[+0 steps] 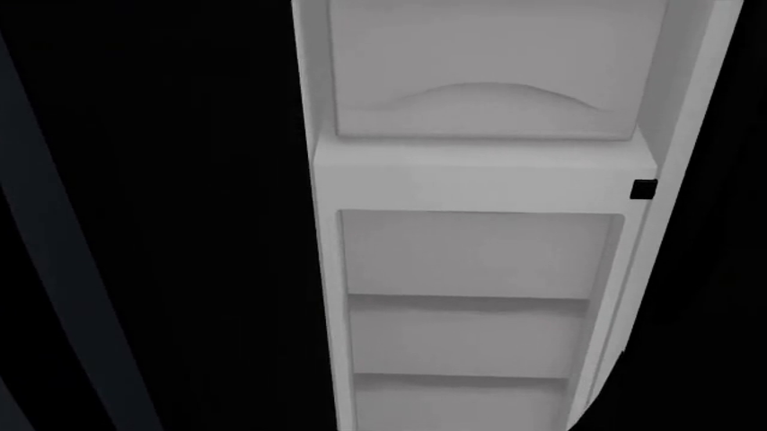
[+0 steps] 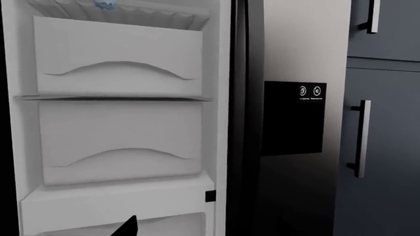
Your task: Close the fridge door
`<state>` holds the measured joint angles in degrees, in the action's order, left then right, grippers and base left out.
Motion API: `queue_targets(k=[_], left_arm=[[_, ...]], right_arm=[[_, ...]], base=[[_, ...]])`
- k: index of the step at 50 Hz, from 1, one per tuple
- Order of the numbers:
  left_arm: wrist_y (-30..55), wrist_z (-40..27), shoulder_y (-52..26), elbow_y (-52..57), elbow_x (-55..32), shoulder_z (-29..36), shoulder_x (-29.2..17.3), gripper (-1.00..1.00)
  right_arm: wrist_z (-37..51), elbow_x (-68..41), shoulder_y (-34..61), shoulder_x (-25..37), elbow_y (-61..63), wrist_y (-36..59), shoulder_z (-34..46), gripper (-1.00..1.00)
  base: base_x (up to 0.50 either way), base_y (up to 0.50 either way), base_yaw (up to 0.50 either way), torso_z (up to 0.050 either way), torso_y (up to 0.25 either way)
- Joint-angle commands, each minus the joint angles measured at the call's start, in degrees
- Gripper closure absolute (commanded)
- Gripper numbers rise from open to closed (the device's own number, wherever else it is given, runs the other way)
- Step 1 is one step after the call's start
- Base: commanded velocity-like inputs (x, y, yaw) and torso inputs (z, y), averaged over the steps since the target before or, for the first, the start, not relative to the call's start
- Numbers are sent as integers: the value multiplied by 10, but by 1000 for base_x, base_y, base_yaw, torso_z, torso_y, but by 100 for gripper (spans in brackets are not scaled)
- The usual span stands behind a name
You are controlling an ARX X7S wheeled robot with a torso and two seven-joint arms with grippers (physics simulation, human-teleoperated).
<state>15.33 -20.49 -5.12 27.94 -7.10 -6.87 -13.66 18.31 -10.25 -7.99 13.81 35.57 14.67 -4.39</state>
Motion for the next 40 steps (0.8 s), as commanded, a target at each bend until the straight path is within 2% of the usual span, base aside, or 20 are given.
queue_targets(k=[1, 6, 27, 40], left_arm=[[-4, -2, 15, 10, -7, -8, -5, -100], [-4, -3, 9, 2, -4, -2, -5, -100], [-8, -8, 13, 5, -8, -1, -10, -100], [-9, -11, 11, 4, -8, 3, -13, -100]], right_arm=[[5, 10, -4, 5, 16, 6, 14, -100], [8, -5, -2, 2, 9, 11, 6, -100], [8, 0, -4, 13, 12, 6, 22, -100], [10, -3, -13, 16, 16, -4, 19, -100]], base=[[0, 0, 0, 0, 0], [103, -20, 0, 0, 0], [430, -96, 0, 0, 1], [0, 0, 0, 0, 0]])
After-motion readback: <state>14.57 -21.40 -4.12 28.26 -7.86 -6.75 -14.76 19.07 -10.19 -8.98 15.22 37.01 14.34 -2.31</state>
